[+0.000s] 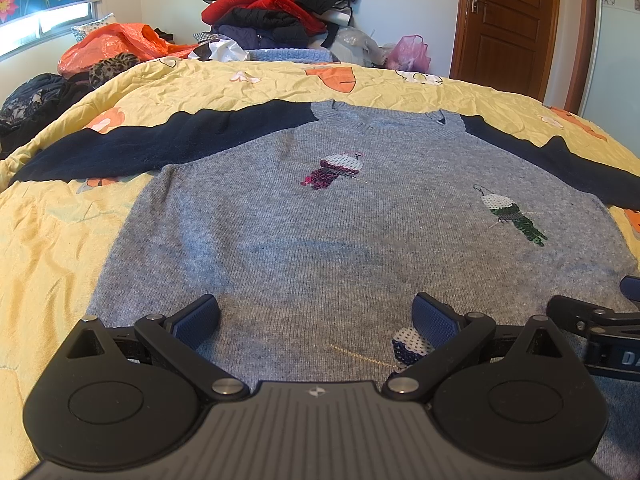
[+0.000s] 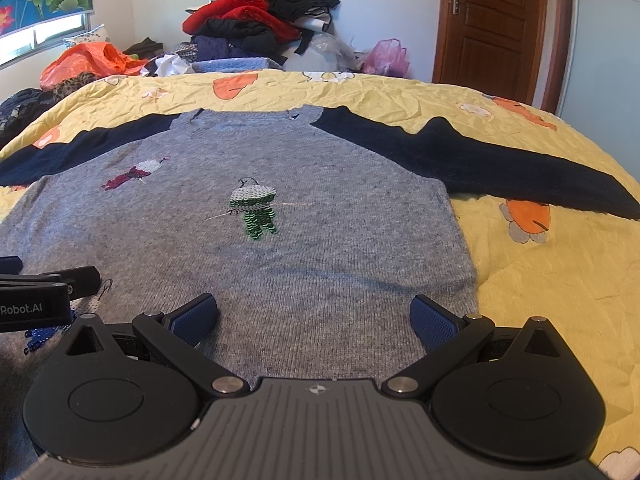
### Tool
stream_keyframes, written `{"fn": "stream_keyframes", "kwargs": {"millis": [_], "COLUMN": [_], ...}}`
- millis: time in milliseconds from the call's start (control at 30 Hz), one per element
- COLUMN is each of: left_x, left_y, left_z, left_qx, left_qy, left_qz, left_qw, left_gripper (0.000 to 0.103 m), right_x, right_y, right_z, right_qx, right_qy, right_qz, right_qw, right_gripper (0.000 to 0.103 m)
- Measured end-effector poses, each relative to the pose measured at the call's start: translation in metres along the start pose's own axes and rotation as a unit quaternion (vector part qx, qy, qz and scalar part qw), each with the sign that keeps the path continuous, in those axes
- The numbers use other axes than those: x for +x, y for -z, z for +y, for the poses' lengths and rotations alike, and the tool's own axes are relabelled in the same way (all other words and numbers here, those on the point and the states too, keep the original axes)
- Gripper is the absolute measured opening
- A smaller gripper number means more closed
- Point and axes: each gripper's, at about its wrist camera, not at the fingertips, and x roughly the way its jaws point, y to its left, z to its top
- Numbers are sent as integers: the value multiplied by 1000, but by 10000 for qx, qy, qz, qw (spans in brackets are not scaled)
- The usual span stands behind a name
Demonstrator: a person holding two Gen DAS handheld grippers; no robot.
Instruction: Fold small clothes
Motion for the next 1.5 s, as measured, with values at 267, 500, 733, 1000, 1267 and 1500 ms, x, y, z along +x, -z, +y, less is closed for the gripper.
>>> {"fn": "stream_keyframes", "kwargs": {"millis": [267, 500, 733, 1000, 1267, 1500], "left_x": [-1, 0, -1, -2, -3, -2], "left_y": [1, -2, -2, -2, -2, -3], "left_z": [0, 3, 3, 3, 3, 3], "left_qx": [0, -7, -8, -8, -32, -46], "left_qy": [-4, -45, -66, -68, -58, -39], "left_qz": [-1, -22, -32, -35, -35, -34], "left_qw": [10000, 10000, 10000, 10000, 10000, 10000], "left_gripper": [103, 103, 103, 103, 103, 103], "right_x": [-25, -22, 10, 37, 29, 17], "right_y": [-20, -36, -26, -31, -67, -114], "right_z": [-85, -257, -365, -380, -347, -176], "right_qx": [1140, 3643, 5157, 5012, 4193, 2200], "right_qy": [-402, 175, 370, 561, 846, -432], "right_qz": [-651, -1536, -1490, -1348, -1412, -1485], "right_qw": [9905, 9183, 8429, 8529, 8928, 9632], "right_gripper": [103, 101, 85, 62, 16, 16]}}
